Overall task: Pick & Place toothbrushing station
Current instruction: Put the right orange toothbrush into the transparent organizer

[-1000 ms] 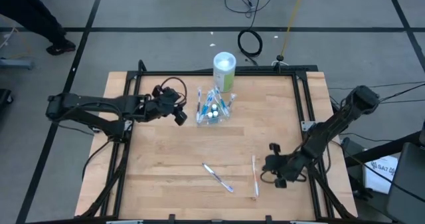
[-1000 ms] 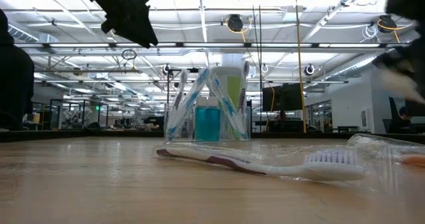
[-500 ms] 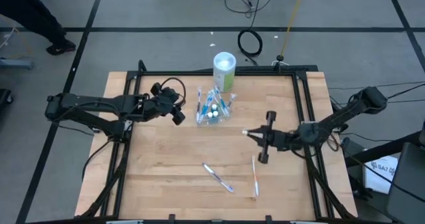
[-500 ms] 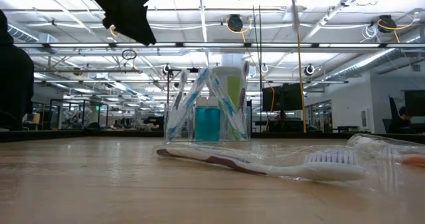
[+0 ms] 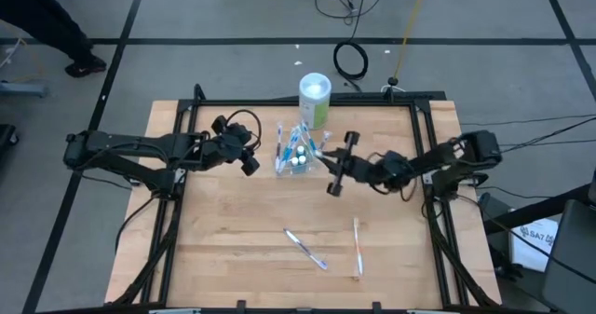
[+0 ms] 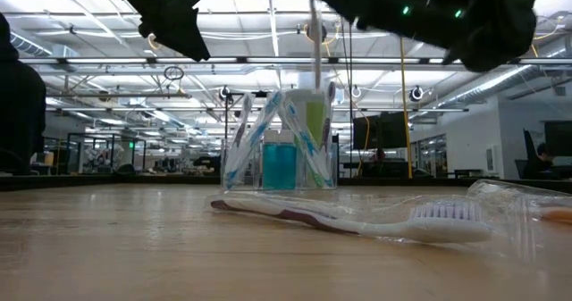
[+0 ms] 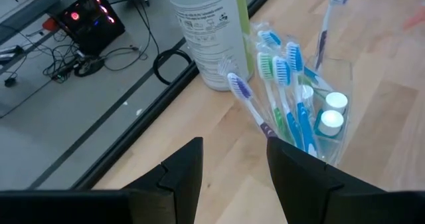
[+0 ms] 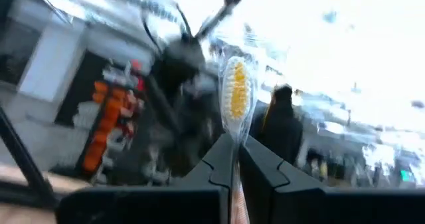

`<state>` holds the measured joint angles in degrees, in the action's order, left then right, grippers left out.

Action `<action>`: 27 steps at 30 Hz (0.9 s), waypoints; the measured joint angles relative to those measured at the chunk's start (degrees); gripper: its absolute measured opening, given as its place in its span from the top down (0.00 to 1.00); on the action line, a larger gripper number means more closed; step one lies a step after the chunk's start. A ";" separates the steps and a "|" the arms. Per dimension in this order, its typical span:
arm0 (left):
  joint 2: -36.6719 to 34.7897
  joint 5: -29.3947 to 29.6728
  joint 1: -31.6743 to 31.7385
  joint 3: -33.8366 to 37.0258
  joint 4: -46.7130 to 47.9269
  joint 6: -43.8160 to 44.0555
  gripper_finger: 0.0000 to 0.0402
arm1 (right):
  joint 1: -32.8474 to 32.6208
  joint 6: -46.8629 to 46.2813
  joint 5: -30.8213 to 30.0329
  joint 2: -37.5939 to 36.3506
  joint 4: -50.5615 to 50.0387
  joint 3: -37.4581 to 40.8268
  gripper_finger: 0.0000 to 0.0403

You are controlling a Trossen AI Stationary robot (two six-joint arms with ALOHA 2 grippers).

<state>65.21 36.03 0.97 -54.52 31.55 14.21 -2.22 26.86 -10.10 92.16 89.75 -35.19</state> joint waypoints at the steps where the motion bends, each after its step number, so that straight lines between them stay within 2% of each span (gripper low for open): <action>1: 0.00 0.00 0.00 0.00 0.03 0.24 0.56 | 1.31 -1.36 0.33 0.69 -0.32 -0.07 0.98; 5: 0.00 -0.07 0.00 0.00 0.44 1.78 0.56 | 5.64 -8.76 1.33 3.62 0.06 -0.16 0.98; 16: 0.02 -3.17 -0.04 0.00 2.17 4.42 0.56 | 11.38 -15.70 1.03 10.60 0.02 -0.20 0.98; 24: 0.04 -3.06 -0.04 0.00 3.04 6.10 0.56 | 11.55 -17.81 -6.63 13.05 -1.85 -0.01 0.98; 27: 0.04 -3.06 -0.04 0.00 3.05 6.50 0.56 | 11.54 -19.96 -6.67 13.12 -4.10 -0.01 0.98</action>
<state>65.25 32.98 0.93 -54.52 34.60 20.71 9.32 6.90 -16.78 105.27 85.66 -35.20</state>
